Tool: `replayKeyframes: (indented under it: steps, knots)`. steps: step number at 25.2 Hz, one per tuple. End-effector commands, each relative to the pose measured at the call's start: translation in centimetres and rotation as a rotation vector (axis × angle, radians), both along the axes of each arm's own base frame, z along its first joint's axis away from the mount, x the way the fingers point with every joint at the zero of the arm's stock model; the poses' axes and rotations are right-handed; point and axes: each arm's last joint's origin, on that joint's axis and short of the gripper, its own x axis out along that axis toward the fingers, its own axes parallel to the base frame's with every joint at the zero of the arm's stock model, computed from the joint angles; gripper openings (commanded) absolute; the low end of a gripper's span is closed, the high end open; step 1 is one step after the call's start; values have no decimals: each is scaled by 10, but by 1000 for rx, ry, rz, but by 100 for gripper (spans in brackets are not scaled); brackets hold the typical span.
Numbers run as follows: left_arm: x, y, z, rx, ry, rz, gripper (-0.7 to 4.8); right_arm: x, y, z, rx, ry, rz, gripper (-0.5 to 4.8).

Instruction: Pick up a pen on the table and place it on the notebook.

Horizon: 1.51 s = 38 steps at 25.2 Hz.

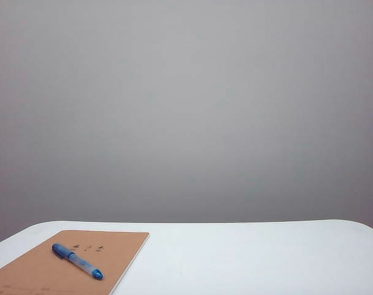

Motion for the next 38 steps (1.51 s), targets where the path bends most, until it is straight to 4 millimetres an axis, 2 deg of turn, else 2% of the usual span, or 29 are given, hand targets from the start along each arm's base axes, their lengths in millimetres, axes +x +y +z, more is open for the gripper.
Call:
replayKeyframes:
  steps: [1, 7, 13, 16, 19, 25, 31, 38]
  knots:
    - [1, 1, -10, -65, -62, 35, -6, -3, -9, -11, 47, -27, -4, -7]
    - [6, -1, -37, -105, -89, 36, -6, -11, -29, -50, 221, -117, -30, -7]
    - [9, -2, -50, -106, -102, 34, -6, -16, -31, -71, 230, -109, -61, -7]
    - [12, -4, -67, -108, -97, 10, -6, -21, -31, -84, 217, -131, -83, -7]
    - [12, -5, -76, -143, -72, -22, -6, -28, -31, -91, 215, -174, -78, -7]
    - [8, -7, -73, -142, -114, -138, -6, -41, -29, -94, 214, -240, -70, -7]
    - [-2, -6, -78, -194, -184, -238, -6, -39, -28, -102, 215, -208, -11, -7]
    - [-3, -5, -92, -173, -110, -223, -6, -34, -26, -123, 198, -138, -2, -7]
